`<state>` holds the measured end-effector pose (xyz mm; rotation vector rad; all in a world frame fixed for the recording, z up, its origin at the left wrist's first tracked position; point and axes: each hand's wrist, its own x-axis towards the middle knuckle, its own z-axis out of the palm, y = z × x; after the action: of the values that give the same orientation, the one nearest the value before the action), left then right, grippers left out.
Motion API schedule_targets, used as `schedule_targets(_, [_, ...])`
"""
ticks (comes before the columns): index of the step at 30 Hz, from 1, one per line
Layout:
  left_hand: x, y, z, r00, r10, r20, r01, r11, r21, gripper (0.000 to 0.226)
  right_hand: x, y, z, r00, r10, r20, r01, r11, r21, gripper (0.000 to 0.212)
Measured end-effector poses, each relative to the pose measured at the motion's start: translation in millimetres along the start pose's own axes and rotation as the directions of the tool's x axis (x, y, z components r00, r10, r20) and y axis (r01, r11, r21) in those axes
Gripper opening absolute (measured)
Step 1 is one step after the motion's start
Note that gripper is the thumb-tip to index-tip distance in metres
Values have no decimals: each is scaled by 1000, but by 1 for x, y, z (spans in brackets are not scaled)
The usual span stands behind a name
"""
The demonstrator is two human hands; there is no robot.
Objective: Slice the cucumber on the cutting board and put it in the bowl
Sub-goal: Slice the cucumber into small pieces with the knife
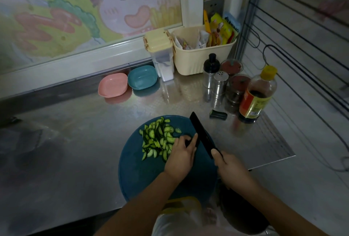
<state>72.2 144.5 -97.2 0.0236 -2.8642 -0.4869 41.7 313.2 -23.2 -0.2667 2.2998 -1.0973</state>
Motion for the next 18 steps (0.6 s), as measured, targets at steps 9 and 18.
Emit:
schedule_targets(9, [1, 0, 0, 1000, 3, -18, -3, 1000, -7, 44, -1, -5, 2, 1000, -3, -7, 3, 997, -81, 41])
schedule_targets(18, [1, -1, 2, 1000, 5, -28, -6, 999, -34, 44, 6, -1, 11, 1000, 24, 11, -24, 999, -31, 41])
